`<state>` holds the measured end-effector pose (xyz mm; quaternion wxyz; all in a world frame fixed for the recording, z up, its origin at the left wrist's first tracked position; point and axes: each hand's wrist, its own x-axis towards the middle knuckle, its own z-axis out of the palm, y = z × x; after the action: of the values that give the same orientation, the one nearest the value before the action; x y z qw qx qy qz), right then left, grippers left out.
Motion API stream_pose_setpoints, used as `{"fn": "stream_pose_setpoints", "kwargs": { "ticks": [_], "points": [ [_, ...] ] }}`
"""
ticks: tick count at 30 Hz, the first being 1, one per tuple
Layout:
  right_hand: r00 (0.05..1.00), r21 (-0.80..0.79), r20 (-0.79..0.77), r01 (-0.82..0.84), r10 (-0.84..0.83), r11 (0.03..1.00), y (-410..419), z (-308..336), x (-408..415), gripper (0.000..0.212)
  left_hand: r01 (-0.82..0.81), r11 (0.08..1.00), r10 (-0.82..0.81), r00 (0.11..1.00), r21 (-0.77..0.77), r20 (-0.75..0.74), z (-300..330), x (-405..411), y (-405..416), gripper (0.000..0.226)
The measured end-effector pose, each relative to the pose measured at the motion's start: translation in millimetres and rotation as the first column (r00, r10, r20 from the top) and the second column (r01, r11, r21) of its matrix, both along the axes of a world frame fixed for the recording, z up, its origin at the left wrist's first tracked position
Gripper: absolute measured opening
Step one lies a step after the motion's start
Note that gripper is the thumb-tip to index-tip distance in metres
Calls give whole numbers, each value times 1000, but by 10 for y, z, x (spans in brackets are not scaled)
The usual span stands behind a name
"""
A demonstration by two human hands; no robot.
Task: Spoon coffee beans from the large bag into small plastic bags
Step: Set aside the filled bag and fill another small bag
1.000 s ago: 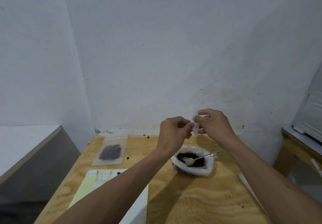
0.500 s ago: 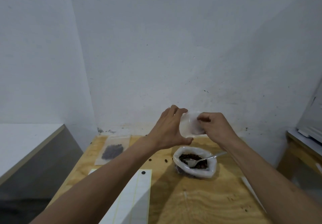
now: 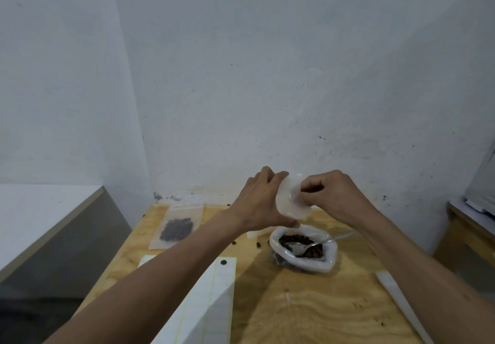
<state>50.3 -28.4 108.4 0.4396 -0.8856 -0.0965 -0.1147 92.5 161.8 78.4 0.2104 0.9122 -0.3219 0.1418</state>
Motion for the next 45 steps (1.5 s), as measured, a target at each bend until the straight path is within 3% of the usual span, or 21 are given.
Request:
{"fn": "stream_pose_setpoints", "kwargs": {
  "ticks": [5, 13, 15, 17, 19, 21, 23, 25, 27, 30, 32, 35, 39, 42, 45],
  "points": [
    [983, 30, -120, -135, 138, 990, -15, -4, -1, 14, 22, 999, -24, 999, -46, -33, -30, -35, -4, 95],
    [987, 26, -110, -113, 115, 993, 61, -136, 65, 14, 3, 1000, -3, 1000, -2, -22, -104, 12, 74, 93],
    [989, 11, -108, -98, 98, 995, 81, -156, 105, 2, -14, 1000, 14, 1000, -14, -11, -136, 33, 99, 89],
    [996, -22, -74, -58, 56, 998, 91, -169, 152, 20, -39, 999, 39, 999, -4, 4, -155, 38, 126, 87],
    [999, -51, -42, -18, 15, 999, 53, -182, 188, 18, -74, 997, 74, 997, 15, 34, -171, 73, 164, 88],
    [997, -169, 26, 73, -70, 983, -50, -209, 231, 7, -104, 994, 103, 994, 46, 34, -175, 108, 218, 92],
    [977, -355, 35, 208, -209, 911, -222, -261, 289, 20, -129, 990, 128, 992, 62, 20, -166, 131, 260, 96],
    [933, -507, -105, 247, -344, 826, -351, -300, 334, 47, -149, 985, 148, 989, 83, 15, -136, 165, 302, 98],
    [889, -587, -258, 165, -377, 793, -408, -336, 353, 55, -159, 983, 161, 987, 92, -16, -129, 201, 339, 98],
    [863, -515, -388, 88, -324, 853, -417, -458, 236, 58, -165, 980, 170, 984, 108, -43, -239, 131, 336, 100],
    [808, -342, -498, 150, -314, 928, -630, -684, -88, 49, -59, 973, 88, 989, 225, -122, -517, -56, 91, 99],
    [819, -61, -536, 203, -204, 977, -640, -653, -214, 32, -70, 969, 107, 984, 237, -143, -657, -107, 81, 98],
    [896, 107, -374, 300, -241, 948, -575, -554, -180, 18, -76, 973, 111, 982, 218, -155, -669, -46, 123, 100],
    [933, -29, -155, 326, -326, 945, -530, -494, -188, 20, -67, 975, 108, 976, 211, -188, -648, -34, 118, 104],
    [946, -295, 89, 323, -310, 899, -456, -363, -191, 30, -35, 972, 84, 975, 230, -207, -595, -12, 168, 108]
  ]
}}
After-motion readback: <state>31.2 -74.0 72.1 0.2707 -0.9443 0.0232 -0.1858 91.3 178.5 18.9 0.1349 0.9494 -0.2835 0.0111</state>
